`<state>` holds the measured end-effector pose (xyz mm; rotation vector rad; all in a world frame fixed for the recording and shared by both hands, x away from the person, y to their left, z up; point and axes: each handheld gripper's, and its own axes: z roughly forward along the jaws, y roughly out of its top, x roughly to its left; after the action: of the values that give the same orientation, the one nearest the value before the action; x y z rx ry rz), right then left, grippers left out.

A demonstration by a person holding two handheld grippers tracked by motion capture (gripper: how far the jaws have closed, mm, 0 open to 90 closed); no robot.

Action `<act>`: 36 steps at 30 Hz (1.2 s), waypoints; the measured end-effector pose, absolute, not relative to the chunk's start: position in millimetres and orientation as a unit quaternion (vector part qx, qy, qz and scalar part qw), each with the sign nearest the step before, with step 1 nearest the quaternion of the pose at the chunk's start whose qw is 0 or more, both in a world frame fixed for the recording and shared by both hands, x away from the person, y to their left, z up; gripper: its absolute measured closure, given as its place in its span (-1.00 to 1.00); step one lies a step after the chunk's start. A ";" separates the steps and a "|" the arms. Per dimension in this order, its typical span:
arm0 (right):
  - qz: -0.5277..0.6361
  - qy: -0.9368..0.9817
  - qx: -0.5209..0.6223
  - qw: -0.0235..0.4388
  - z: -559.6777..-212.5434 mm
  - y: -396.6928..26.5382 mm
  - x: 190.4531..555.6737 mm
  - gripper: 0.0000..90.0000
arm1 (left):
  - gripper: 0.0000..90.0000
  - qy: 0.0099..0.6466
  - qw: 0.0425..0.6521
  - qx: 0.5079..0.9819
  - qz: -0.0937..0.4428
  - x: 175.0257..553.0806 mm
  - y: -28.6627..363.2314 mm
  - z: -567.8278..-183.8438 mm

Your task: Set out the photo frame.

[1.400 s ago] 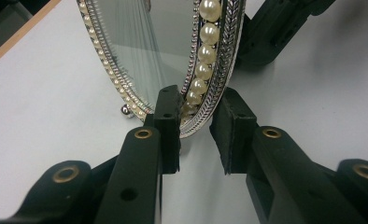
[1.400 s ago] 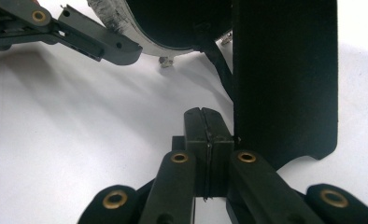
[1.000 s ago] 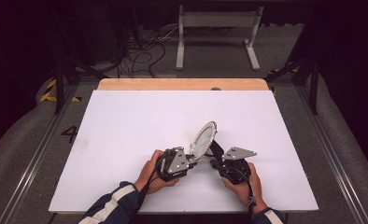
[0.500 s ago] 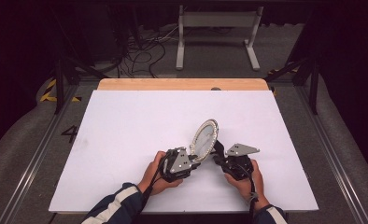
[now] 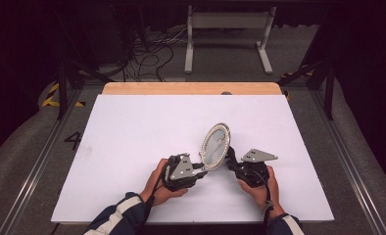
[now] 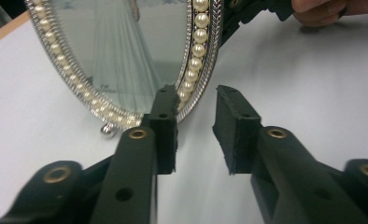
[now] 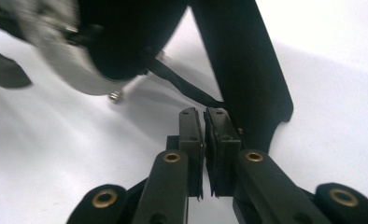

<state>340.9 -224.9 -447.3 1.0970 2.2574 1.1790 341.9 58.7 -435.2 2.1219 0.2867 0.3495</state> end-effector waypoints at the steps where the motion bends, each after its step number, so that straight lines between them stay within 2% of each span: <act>1: 0.422 0.799 0.388 0.182 -446.1 -224.5 338.3 0.86 | 0.45 0.125 0.470 0.863 0.141 341.4 66.0 -434.3; 5: 0.440 0.797 0.371 0.181 -443.4 -217.7 327.9 0.70 | 0.24 0.154 0.452 0.868 0.139 338.2 96.1 -436.7; 7: 0.448 0.799 0.358 0.182 -441.8 -211.5 322.5 0.57 | 0.04 0.172 0.443 0.867 0.149 335.8 110.2 -440.5; 10: 0.458 0.797 0.348 0.181 -441.2 -207.2 319.5 0.37 | -0.06 0.197 0.439 0.864 0.144 334.3 130.7 -445.3; 11: 0.456 0.798 0.347 0.184 -440.9 -202.8 318.1 0.25 | -0.17 0.206 0.437 0.863 0.148 333.5 138.3 -446.6; 13: 0.464 0.793 0.349 0.186 -439.6 -197.4 316.4 0.20 | -0.32 0.225 0.431 0.861 0.150 331.3 154.8 -448.4; 17: 0.475 0.778 0.366 0.188 -436.6 -188.4 318.3 0.04 | -0.50 0.250 0.423 0.858 0.151 325.9 176.1 -451.7; 21: 0.474 0.759 0.398 0.201 -435.9 -180.1 326.3 -0.11 | -0.57 0.269 0.411 0.857 0.157 318.1 193.7 -455.8; 24: 0.487 0.740 0.412 0.212 -435.5 -176.5 330.3 -0.13 | -0.60 0.271 0.412 0.856 0.153 316.2 198.9 -457.2; 29: 0.497 0.729 0.424 0.204 -440.6 -167.6 335.9 -0.10 | -0.61 0.269 0.411 0.858 0.153 316.6 197.1 -456.8; 30: 0.501 0.722 0.433 0.201 -442.6 -164.4 338.6 0.00 | -0.61 0.265 0.408 0.861 0.147 315.5 195.0 -458.1; 33: 0.501 0.719 0.439 0.199 -444.1 -161.9 341.2 0.06 | -0.61 0.259 0.404 0.865 0.145 315.0 192.8 -459.1; 36: 0.506 0.711 0.448 0.194 -448.0 -159.6 344.5 0.24 | -0.61 0.252 0.401 0.869 0.143 314.3 189.5 -460.1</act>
<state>344.5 -159.6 -448.0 1.2578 1.9942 1.4185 314.3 189.5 -460.1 2.1981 0.6362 0.3619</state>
